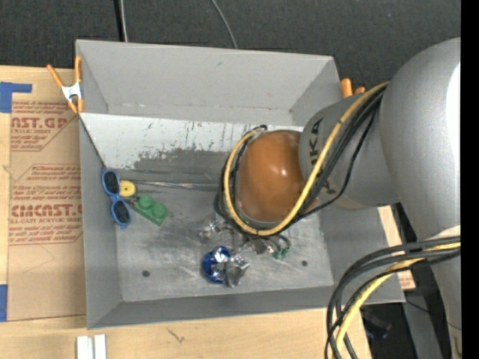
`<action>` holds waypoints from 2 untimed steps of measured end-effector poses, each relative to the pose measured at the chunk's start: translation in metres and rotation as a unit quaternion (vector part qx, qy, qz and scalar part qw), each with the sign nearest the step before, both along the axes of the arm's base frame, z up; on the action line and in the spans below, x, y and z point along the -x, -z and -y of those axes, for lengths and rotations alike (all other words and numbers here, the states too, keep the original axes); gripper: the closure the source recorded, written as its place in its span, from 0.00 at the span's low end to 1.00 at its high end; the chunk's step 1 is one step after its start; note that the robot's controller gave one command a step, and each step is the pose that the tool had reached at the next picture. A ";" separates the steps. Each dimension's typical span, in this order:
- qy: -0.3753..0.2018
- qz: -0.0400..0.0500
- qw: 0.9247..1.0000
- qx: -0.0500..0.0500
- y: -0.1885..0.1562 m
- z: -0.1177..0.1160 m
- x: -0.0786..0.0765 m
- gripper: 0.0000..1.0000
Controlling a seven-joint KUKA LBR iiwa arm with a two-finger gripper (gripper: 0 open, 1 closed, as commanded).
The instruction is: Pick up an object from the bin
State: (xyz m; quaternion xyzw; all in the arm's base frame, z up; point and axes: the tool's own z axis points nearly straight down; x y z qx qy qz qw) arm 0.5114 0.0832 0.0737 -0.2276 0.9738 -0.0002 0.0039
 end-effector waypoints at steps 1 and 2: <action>0.000 0.001 1.000 0.000 -0.002 0.000 -0.001 1.00; -0.014 0.002 1.000 0.000 -0.155 -0.002 -0.022 1.00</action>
Offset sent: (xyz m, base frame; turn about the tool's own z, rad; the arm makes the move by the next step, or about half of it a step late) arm 0.0000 0.0000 0.0000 0.0000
